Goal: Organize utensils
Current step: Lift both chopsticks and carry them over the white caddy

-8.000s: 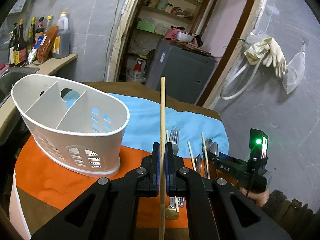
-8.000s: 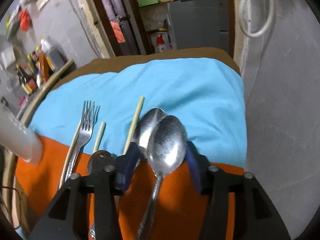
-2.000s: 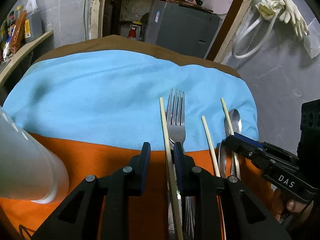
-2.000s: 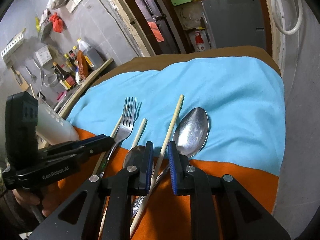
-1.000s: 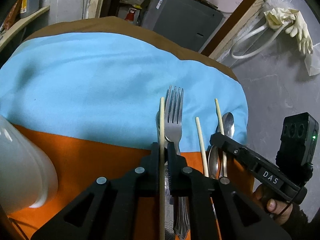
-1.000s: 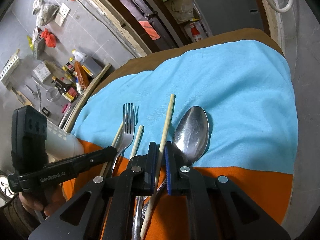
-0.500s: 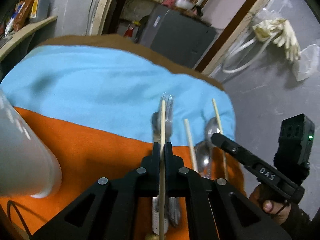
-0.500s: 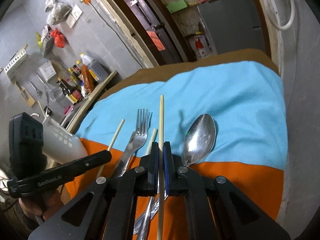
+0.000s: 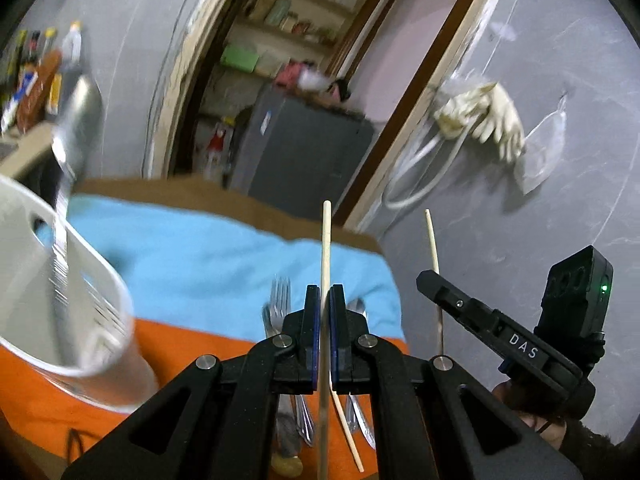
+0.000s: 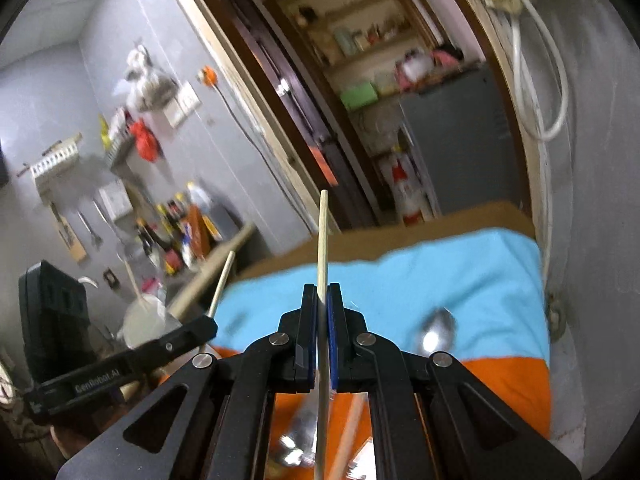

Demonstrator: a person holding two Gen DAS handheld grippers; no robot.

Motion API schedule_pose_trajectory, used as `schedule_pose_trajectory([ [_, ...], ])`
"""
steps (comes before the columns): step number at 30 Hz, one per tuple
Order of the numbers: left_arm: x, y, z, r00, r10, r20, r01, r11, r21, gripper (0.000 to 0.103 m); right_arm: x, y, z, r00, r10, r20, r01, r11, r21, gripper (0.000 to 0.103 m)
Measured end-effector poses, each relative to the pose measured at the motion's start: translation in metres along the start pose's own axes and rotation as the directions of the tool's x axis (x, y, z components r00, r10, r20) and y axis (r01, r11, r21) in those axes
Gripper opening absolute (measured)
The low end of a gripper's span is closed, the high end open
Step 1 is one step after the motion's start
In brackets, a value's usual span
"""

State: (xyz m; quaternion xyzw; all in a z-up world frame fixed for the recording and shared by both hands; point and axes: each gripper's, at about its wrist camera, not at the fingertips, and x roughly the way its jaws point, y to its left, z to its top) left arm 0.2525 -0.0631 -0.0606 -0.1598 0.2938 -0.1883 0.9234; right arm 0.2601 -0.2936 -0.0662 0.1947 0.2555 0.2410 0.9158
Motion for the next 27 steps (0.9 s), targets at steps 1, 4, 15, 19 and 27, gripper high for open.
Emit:
schedule_pose_trajectory([
  [1,-0.008,0.0,0.005,1.0,-0.003,0.02,0.003,1.0,0.002,0.002,-0.001,0.008,0.003,1.0,0.006,0.018,-0.006,1.0,-0.002,0.003],
  [4,-0.036,0.012,0.021,0.996,0.001,0.084,-0.002,1.0,0.005,0.002,0.002,0.044,0.012,0.995,0.052,0.09,-0.051,0.999,-0.015,0.003],
  [15,-0.113,0.111,0.086,0.93,0.126,0.346,-0.111,0.992,-0.062,0.002,0.054,0.145,0.028,0.941,0.202,0.273,-0.192,0.979,-0.063,0.003],
  [19,-0.122,0.151,0.096,0.898,0.158,0.41,-0.126,0.986,-0.105,0.002,0.074,0.161,0.025,0.93,0.21,0.3,-0.19,0.977,-0.095,0.003],
  [27,-0.119,0.2,0.089,0.862,0.193,0.47,-0.139,0.979,-0.149,0.002,0.102,0.159,-0.003,0.934,0.207,0.292,-0.17,0.975,-0.145,0.003],
])
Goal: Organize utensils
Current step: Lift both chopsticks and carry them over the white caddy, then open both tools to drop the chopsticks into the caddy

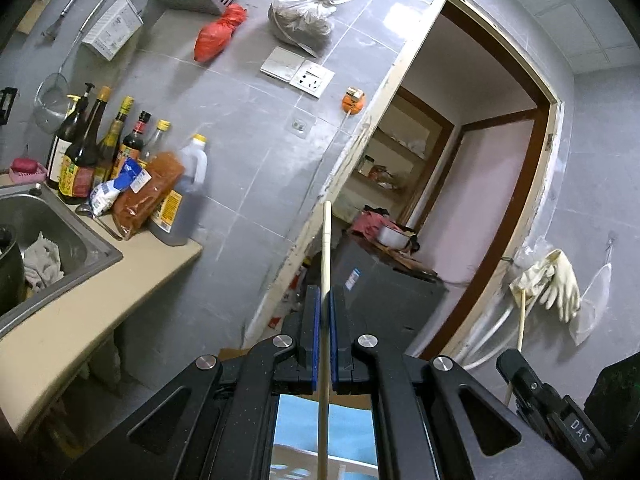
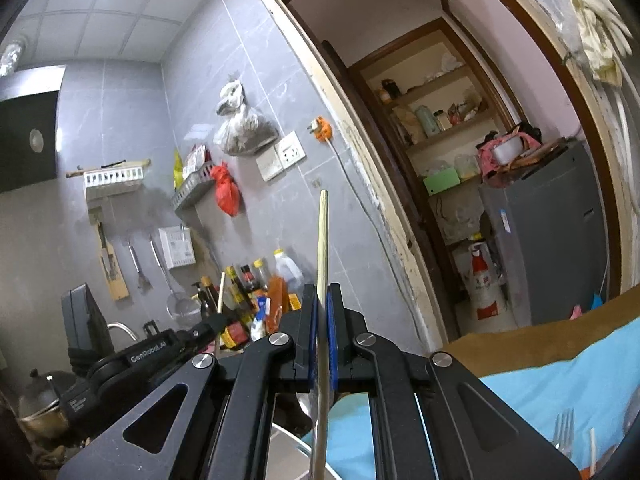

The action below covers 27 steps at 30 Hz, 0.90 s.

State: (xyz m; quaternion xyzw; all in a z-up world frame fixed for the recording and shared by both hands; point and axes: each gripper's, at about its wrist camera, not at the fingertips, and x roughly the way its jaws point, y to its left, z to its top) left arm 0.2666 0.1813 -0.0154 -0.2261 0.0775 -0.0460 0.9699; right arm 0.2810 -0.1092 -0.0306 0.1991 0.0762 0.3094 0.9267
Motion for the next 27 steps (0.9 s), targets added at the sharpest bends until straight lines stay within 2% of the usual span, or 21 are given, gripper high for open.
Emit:
schedule_pose_trajectory([
  [10,-0.014,-0.007,-0.023,0.994,0.03,0.104,-0.038,0.996,0.081,0.002,0.002,0.005,-0.02,1.0,-0.005,-0.001,0.005,0.998,-0.061,0.003],
  [14,-0.015,-0.012,-0.032,0.992,0.038,0.122,-0.053,0.991,0.12,0.002,0.002,0.009,-0.026,1.0,-0.01,-0.005,0.009,0.995,-0.102,0.003],
  [23,-0.02,-0.017,-0.05,0.998,0.038,0.047,-0.046,0.982,0.182,0.002,-0.003,0.012,-0.034,0.998,-0.027,-0.052,0.02,0.991,-0.134,0.005],
  [27,-0.023,-0.017,-0.057,0.999,0.044,-0.001,-0.043,0.98,0.194,0.003,-0.008,0.01,-0.034,0.997,-0.034,-0.069,0.025,0.992,-0.127,0.01],
])
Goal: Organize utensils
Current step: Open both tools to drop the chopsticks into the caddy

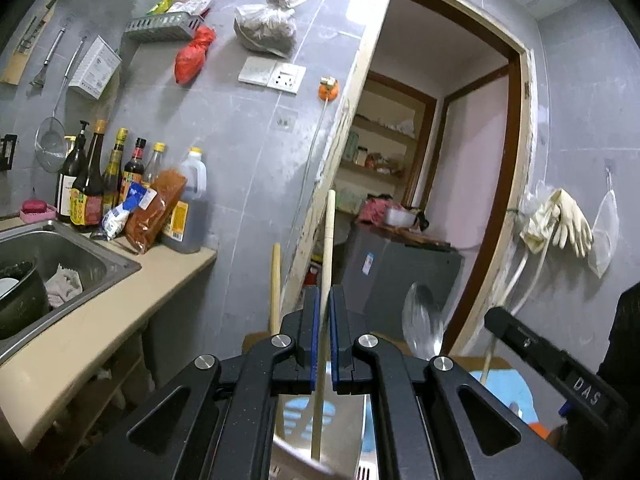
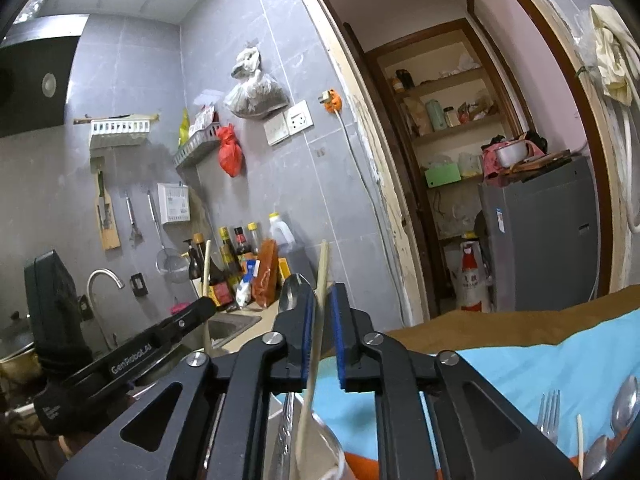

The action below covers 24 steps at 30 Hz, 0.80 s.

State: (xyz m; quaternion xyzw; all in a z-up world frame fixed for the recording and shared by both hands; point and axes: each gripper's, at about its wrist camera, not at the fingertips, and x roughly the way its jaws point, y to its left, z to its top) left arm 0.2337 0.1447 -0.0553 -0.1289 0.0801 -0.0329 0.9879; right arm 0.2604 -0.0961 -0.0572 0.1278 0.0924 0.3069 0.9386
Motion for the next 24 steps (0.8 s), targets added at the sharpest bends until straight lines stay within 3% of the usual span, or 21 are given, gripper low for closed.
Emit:
schedule_pose_trajectory([
  [2,0.0,-0.001,-0.003,1.0,-0.005,-0.025,0.005,1.0,0.0,0.003,-0.002,-0.002,0.0,1.0,0.0,-0.01,0.0,1.0,0.009,0.012],
  [5,-0.003,-0.003,-0.005,0.999,-0.01,-0.051,0.011,1.0,0.007,0.003,-0.005,-0.004,0.001,1.0,-0.001,-0.019,0.001,1.0,0.02,0.023],
  [8,-0.006,-0.007,-0.005,0.997,-0.023,-0.078,0.024,1.0,0.016,0.005,-0.011,-0.005,0.003,1.0,-0.004,-0.022,0.005,1.0,0.026,0.023],
  [13,-0.012,-0.014,-0.003,0.993,-0.043,-0.106,0.045,0.999,0.015,0.023,-0.023,-0.007,0.011,1.0,-0.021,-0.019,0.021,0.999,0.025,0.029],
  [17,-0.018,-0.026,0.004,0.991,-0.05,-0.127,0.053,0.998,0.016,0.025,-0.037,-0.013,0.02,0.998,-0.053,-0.02,0.054,0.998,0.032,0.048],
  [24,-0.035,-0.058,0.021,0.991,-0.059,-0.121,0.062,0.998,0.017,0.058,-0.077,-0.028,0.04,0.992,-0.129,-0.006,0.129,0.991,0.03,0.077],
])
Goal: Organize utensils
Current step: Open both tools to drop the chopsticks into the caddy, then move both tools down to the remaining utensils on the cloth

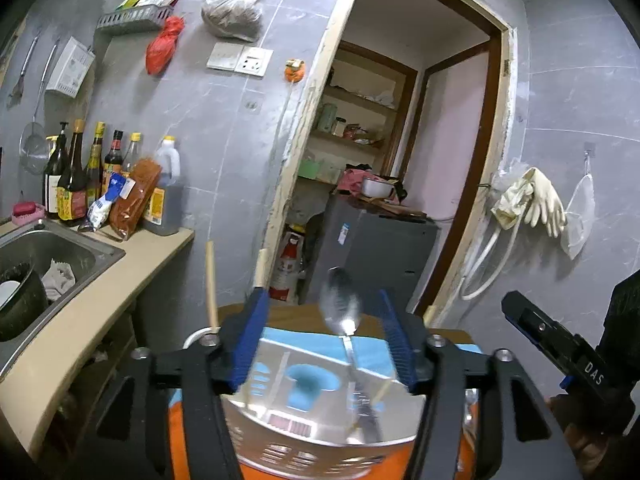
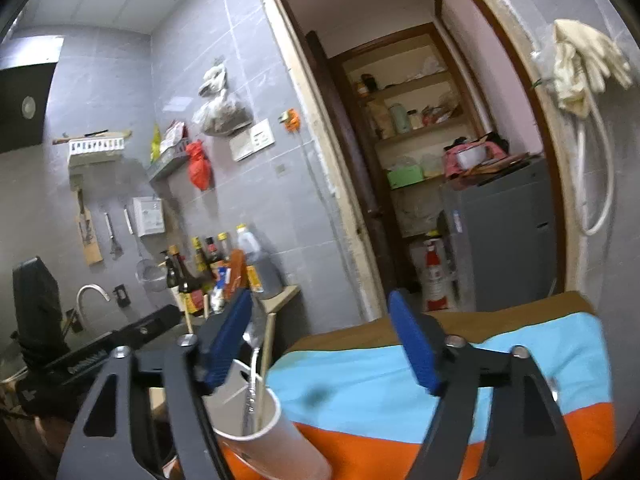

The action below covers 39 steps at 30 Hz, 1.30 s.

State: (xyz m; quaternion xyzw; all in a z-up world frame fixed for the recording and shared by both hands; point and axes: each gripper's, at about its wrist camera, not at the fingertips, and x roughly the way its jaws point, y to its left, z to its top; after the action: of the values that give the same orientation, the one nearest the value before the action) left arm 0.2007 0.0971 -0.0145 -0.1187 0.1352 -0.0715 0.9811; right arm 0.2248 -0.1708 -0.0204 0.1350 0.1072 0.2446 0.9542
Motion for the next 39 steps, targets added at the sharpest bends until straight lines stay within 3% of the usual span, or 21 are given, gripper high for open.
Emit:
schedule_pose_trajectory([
  [4,-0.007,-0.024,0.006,1.0,0.005,0.006,-0.005,1.0,0.007,0.077,-0.025,-0.011,0.012,0.999,-0.048,0.011,0.049,0.999,-0.02,0.088],
  [6,-0.01,-0.037,0.008,1.0,0.012,0.009,-0.012,1.0,0.016,0.083,-0.036,-0.018,0.018,0.997,-0.072,0.014,0.073,0.997,-0.028,0.1],
  [10,-0.015,-0.064,0.006,0.999,0.036,0.021,-0.037,0.998,0.047,0.092,-0.056,-0.032,0.024,0.993,-0.121,0.016,0.121,0.991,-0.052,0.103],
  [27,-0.003,-0.163,-0.053,0.998,0.067,0.008,-0.067,0.988,0.136,0.093,-0.111,-0.1,0.01,0.974,-0.227,0.0,0.225,0.966,-0.131,0.103],
  [34,0.022,-0.183,-0.087,0.993,0.089,-0.08,-0.074,0.982,0.175,0.093,-0.107,-0.138,-0.006,0.97,-0.23,-0.082,0.221,0.969,-0.111,0.103],
  [39,0.05,-0.188,-0.114,0.979,0.1,-0.179,-0.063,0.977,0.203,0.093,-0.09,-0.169,-0.02,0.962,-0.218,-0.167,0.208,0.975,-0.08,0.103],
])
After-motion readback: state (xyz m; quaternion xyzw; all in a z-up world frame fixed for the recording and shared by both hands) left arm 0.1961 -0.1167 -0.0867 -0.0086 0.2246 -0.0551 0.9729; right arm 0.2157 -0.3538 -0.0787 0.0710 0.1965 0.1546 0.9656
